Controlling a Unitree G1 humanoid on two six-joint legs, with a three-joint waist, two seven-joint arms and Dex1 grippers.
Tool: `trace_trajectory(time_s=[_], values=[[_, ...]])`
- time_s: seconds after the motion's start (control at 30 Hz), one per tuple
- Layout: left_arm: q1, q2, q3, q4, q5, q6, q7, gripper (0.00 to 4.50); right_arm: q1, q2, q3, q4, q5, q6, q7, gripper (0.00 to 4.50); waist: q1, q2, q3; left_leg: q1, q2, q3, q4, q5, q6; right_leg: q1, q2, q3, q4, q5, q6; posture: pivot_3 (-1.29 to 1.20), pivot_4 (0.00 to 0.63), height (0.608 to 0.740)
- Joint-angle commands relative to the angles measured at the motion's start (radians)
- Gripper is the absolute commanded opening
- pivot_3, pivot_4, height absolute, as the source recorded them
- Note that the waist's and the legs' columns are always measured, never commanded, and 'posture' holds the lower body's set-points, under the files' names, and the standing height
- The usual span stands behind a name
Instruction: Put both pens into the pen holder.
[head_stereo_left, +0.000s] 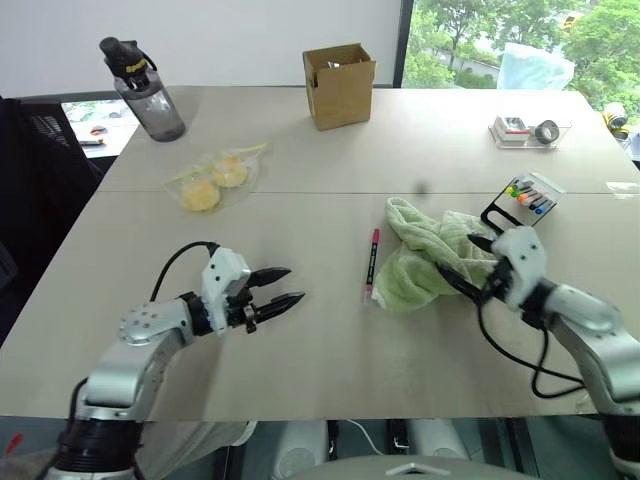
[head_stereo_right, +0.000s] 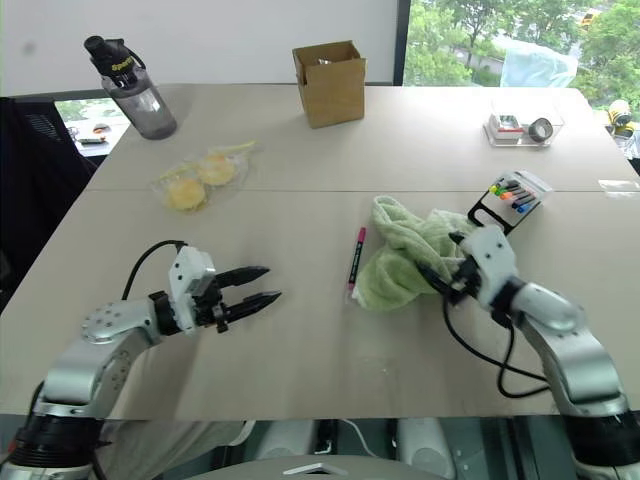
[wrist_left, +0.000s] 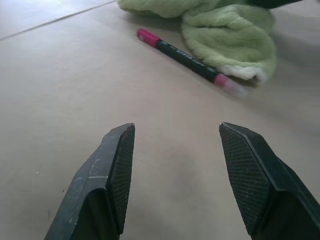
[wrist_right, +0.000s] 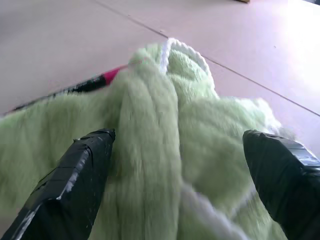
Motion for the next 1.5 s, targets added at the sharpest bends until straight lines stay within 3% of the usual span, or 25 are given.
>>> trace_trajectory(time_s=[0.03, 0.07, 0.17, 0.4, 0.43, 0.6, 0.8, 0.97, 1.1, 1.2, 1.37, 1.5], values=[[-0.021, 0.035, 0.034, -0.055, -0.062, 0.026, -0.054, 2.75, -0.06, -0.022, 0.038, 0.024, -0.056, 0.153, -0.054, 4.38, 0.005, 0.0, 0.0, -0.001, 0.0, 0.0, 0.0, 0.001, -0.002, 0.0, 0.0, 0.0, 0.0, 0.0, 0.0, 0.0, 0.15, 0.736], [-0.022, 0.048, 0.044, -0.068, -0.081, 0.043, -0.068, 2.75, -0.072, -0.025, 0.049, 0.028, -0.063, 0.179, -0.056, 4.38, 0.007, -0.001, 0.0, -0.001, 0.0, 0.0, 0.0, 0.001, -0.002, 0.0, 0.0, -0.001, -0.001, 0.0, 0.0, 0.0, 0.15, 0.736], [-0.018, 0.08, 0.076, -0.101, -0.127, 0.082, -0.085, 2.75, -0.079, -0.018, 0.046, 0.01, -0.045, 0.224, -0.049, 3.63, 0.005, -0.001, 0.0, -0.003, -0.001, 0.0, 0.0, 0.001, -0.002, -0.001, -0.001, -0.001, -0.001, 0.0, 0.0, 0.0, 0.15, 0.736], [-0.005, 0.101, 0.077, -0.116, -0.106, 0.067, -0.1, 2.75, -0.084, 0.03, -0.008, -0.059, 0.038, 0.264, -0.039, 0.33, 0.003, -0.001, 0.0, -0.002, -0.001, 0.0, 0.0, -0.001, 0.001, -0.001, 0.0, -0.001, 0.0, 0.0, 0.001, 0.0, 0.15, 0.736], [-0.014, 0.1, 0.076, -0.113, -0.104, 0.063, -0.099, 2.75, -0.088, 0.038, -0.025, -0.074, 0.059, 0.258, -0.031, 0.06, 0.003, -0.001, 0.0, -0.002, 0.0, 0.0, 0.0, -0.001, 0.001, -0.001, 0.0, -0.001, 0.0, 0.0, 0.001, 0.0, 0.15, 0.736], [-0.08, 0.098, 0.079, -0.113, -0.122, 0.076, -0.092, 2.75, -0.105, 0.038, -0.128, -0.132, 0.177, 0.255, 0.019, 0.06, 0.004, -0.001, 0.001, -0.001, -0.001, 0.0, 0.0, -0.001, 0.001, -0.001, 0.002, -0.001, 0.0, 0.0, 0.001, 0.0, 0.15, 0.736], [-0.154, 0.095, 0.061, -0.12, -0.128, 0.096, -0.087, 2.75, -0.139, -0.014, -0.298, -0.193, 0.423, 0.353, 0.077, 0.06, 0.004, -0.001, 0.001, -0.002, -0.001, 0.0, 0.0, -0.001, 0.001, -0.001, 0.002, 0.0, 0.0, 0.0, 0.001, 0.0, 0.15, 0.736], [-0.208, 0.084, 0.043, -0.125, -0.141, 0.107, -0.092, 2.75, -0.225, -0.066, -0.497, -0.165, 0.668, 0.42, 0.02, 0.06, 0.003, -0.002, 0.002, -0.002, -0.001, 0.0, 0.0, -0.001, 0.001, -0.001, 0.002, 0.0, 0.0, 0.0, 0.001, 0.0, 0.15, 0.736], [-0.252, 0.067, 0.022, -0.141, -0.158, 0.125, -0.093, 2.75, -0.228, -0.171, -0.714, -0.073, 0.825, 0.453, -0.016, 0.06, 0.009, -0.003, 0.003, -0.002, -0.001, 0.0, 0.0, -0.001, 0.001, -0.001, 0.002, 0.0, 0.0, 0.0, 0.001, 0.0, 0.15, 0.736], [-0.268, 0.057, 0.01, -0.145, -0.159, 0.127, -0.091, 2.75, -0.14, -0.272, -0.872, 0.003, 0.86, 0.467, 0.055, 0.06, 0.011, -0.003, 0.002, -0.003, -0.002, -0.001, 0.0, -0.001, 0.002, 0.0, 0.002, -0.001, -0.002, 0.0, 0.001, 0.0, 0.15, 0.736], [-0.293, 0.037, -0.001, -0.161, -0.176, 0.14, -0.083, 2.75, 0.006, -0.336, -1.095, 0.186, 0.823, 0.406, 0.146, 0.06, 0.004, -0.003, 0.003, -0.003, -0.002, 0.001, 0.0, -0.002, 0.003, 0.0, 0.001, 0.001, -0.002, 0.0, 0.003, 0.0, 0.15, 0.736], [-0.316, 0.037, -0.006, -0.168, -0.183, 0.148, -0.084, 2.75, 0.188, -0.36, -1.109, 0.286, 0.685, 0.364, 0.201, 0.06, 0.003, -0.004, 0.003, 0.001, -0.001, 0.001, 0.0, -0.002, 0.004, 0.004, 0.003, 0.001, -0.002, -0.001, 0.003, 0.0, 0.15, 0.736]])
